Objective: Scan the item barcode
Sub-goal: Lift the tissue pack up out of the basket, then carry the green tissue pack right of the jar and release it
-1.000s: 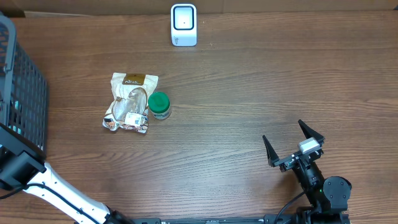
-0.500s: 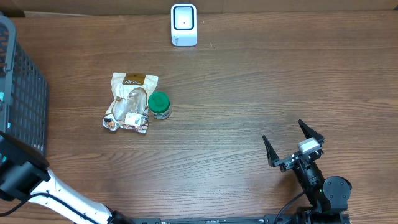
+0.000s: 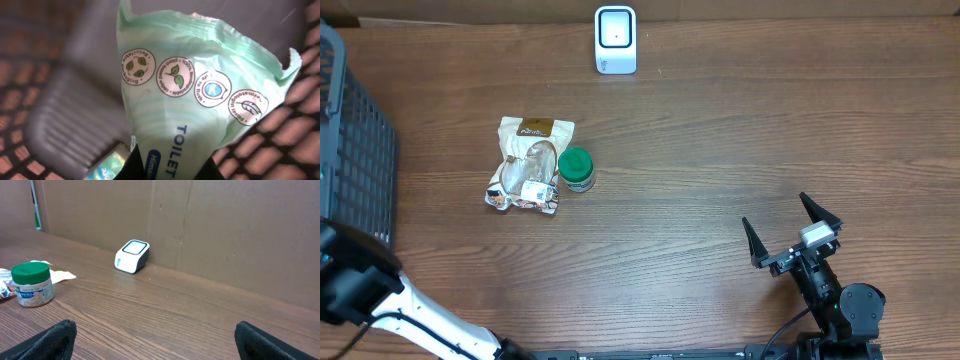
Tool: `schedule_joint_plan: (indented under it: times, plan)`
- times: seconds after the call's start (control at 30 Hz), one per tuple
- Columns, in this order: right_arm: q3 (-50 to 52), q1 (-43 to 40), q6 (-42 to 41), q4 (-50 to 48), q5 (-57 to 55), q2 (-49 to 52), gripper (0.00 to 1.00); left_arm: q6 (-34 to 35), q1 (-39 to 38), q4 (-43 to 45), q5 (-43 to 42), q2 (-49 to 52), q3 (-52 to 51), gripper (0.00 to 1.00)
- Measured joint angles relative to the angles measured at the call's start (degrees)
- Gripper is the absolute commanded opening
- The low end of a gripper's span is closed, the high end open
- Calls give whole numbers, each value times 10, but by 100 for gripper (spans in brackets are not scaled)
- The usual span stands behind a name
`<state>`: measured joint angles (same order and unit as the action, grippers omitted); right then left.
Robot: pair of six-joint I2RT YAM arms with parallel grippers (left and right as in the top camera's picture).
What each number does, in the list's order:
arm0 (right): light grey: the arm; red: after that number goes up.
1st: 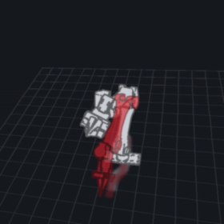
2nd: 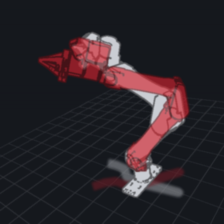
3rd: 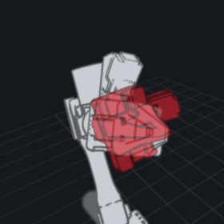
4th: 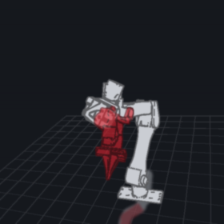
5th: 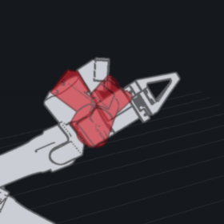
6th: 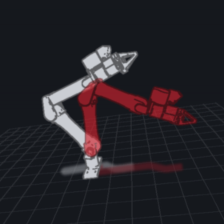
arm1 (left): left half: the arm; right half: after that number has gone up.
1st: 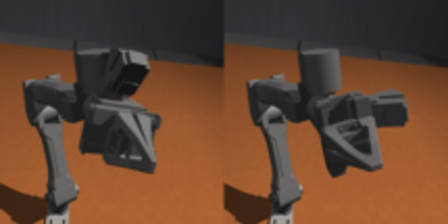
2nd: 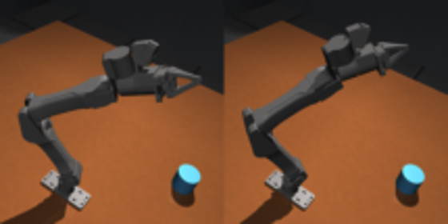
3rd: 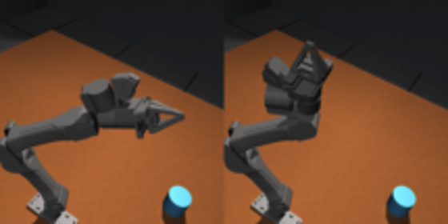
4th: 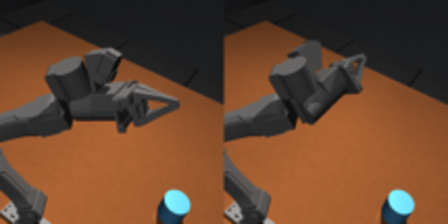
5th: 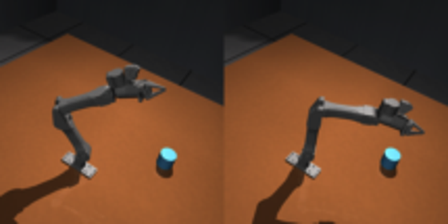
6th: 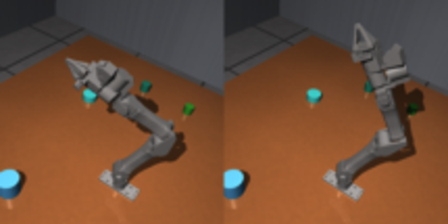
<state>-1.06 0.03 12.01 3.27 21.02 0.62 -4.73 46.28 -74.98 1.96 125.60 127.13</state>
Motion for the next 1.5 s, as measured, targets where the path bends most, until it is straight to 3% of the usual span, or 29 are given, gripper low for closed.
schedule_joint_plan:
  times: [0.03, 0.23, 0.37, 0.53, 0.77, 1.27, 1.5]
  plan:
    - [0, 0, 0, 0, 0, 0, 100, 25, -10, -5, -43, -38, 64, 4]
    - [0, 0, 0, 0, 0, 0, 100, 64, -70, -37, -198, -162, 132, 4]
    - [0, 0, 0, 0, 0, 0, 100, 65, -173, -85, -215, -217, 147, 4]
    - [0, 0, 0, 0, 0, 0, 100, 65, -307, -121, -152, -207, 124, 4]
    - [0, 0, 0, 0, 0, 0, 100, 66, -402, -72, -103, -198, -11, 4]
    - [0, 0, 0, 0, 0, 0, 100, 79, -468, 163, -89, -194, -364, 4]
    - [0, 0, 0, 0, 0, 0, 100, 90, -486, 226, -77, -194, -460, 4]
